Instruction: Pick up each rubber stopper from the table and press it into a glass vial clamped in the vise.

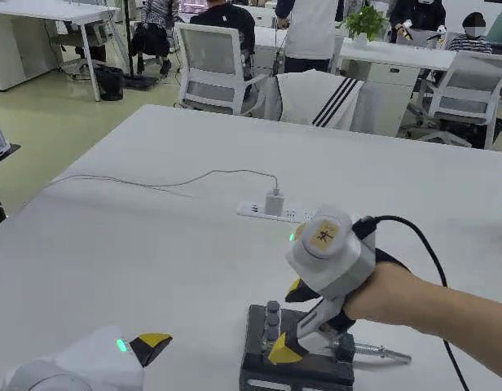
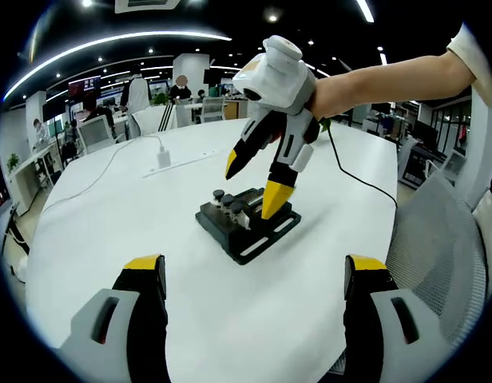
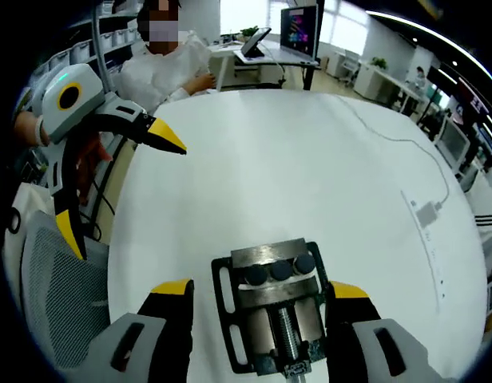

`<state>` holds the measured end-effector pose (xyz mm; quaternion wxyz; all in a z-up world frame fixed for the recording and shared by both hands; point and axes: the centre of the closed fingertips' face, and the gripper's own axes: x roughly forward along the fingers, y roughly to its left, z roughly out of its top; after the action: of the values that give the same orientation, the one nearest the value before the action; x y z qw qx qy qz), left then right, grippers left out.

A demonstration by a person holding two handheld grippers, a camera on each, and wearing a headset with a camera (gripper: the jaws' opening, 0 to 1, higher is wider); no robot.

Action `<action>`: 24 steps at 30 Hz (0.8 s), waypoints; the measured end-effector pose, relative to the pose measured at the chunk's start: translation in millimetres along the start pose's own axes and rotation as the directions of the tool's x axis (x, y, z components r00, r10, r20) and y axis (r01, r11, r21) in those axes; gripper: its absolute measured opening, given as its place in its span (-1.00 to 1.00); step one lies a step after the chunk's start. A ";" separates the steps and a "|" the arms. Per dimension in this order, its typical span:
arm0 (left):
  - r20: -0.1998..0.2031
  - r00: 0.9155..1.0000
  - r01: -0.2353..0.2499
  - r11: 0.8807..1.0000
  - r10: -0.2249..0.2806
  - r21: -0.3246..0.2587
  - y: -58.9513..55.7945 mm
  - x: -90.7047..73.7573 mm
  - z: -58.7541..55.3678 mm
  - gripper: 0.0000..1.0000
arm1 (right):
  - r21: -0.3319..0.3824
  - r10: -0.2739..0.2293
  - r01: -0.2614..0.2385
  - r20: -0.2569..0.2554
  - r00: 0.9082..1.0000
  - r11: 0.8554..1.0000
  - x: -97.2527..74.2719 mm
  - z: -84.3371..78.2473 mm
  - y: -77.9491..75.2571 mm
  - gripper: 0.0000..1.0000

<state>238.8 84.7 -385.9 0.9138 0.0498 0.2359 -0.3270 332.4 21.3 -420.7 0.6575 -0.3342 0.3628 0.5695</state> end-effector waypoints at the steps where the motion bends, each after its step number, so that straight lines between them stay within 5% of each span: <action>1: 0.000 1.000 0.000 1.000 0.000 -0.001 -0.3 -0.2 0.0 0.83 | 0.012 -0.004 0.004 -0.001 1.000 1.000 -1.7 -4.6 0.9 0.39; 13: 0.007 1.000 -0.003 1.000 0.003 -0.012 -3.1 -1.2 -1.7 0.83 | 0.143 -0.051 0.035 0.110 0.993 0.989 -19.7 -45.1 22.2 0.98; 24: 0.010 1.000 -0.011 1.000 0.011 -0.004 1.8 -4.0 0.6 0.88 | 0.275 -0.104 0.042 0.217 0.971 0.960 -42.5 -61.6 36.4 0.98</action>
<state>237.5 88.3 -383.6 0.9168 0.0480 0.2318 -0.3216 286.7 -48.0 -416.9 0.7550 -0.1872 0.3457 0.5249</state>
